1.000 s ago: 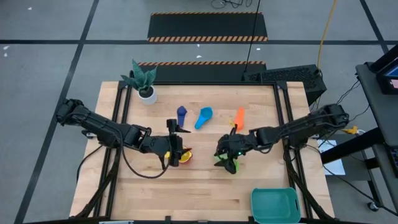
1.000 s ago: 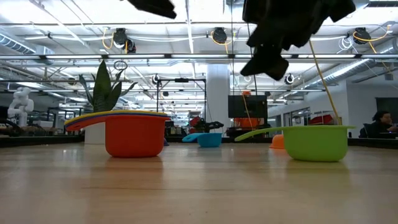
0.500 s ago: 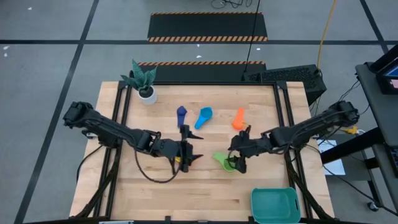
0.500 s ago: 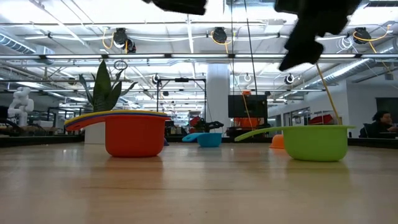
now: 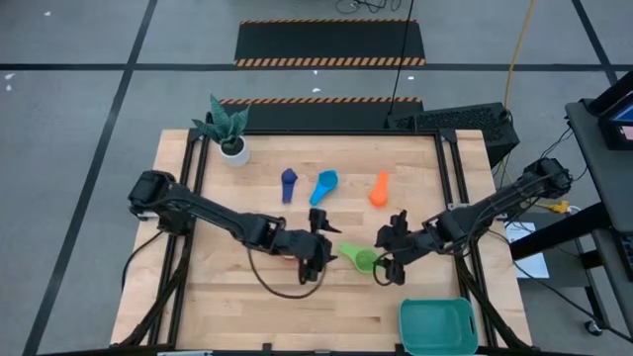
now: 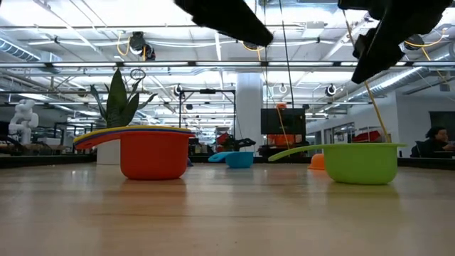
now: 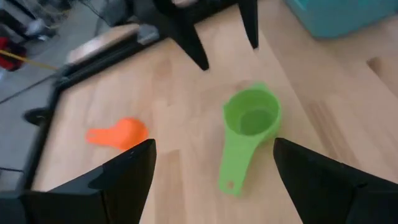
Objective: Nest measuring cups in basket
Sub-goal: Stack the green measuring cup on top of the yellow measuring cup
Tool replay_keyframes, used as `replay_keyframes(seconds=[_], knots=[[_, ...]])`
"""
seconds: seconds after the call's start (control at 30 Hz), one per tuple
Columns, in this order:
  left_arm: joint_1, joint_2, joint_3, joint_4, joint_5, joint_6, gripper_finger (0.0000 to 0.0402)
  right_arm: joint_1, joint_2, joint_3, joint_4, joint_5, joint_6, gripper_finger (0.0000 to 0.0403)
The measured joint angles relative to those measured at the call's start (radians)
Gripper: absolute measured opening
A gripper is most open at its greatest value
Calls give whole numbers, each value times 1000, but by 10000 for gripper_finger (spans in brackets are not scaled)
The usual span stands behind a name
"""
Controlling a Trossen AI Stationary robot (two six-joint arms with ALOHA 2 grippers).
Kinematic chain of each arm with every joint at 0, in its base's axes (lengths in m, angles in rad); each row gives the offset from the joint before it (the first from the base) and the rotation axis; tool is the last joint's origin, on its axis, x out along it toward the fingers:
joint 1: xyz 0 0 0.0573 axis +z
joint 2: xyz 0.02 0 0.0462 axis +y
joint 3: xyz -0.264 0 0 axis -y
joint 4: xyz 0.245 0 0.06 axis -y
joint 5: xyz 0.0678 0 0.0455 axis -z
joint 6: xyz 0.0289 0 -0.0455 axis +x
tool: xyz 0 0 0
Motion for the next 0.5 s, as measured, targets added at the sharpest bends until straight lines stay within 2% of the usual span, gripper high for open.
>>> replay_keyframes(seconds=[0.23, 0.37, 0.5], knots=[[22, 122, 114, -115, 28, 8, 328, 21, 7, -26, -11, 0, 56, 242], [28, 138, 125, -108, 34, 11, 328, 38, 7, -77, -5, -9, 202, 242], [33, 137, 127, -106, 44, 8, 328, 45, 7, -140, -3, -82, 365, 238]])
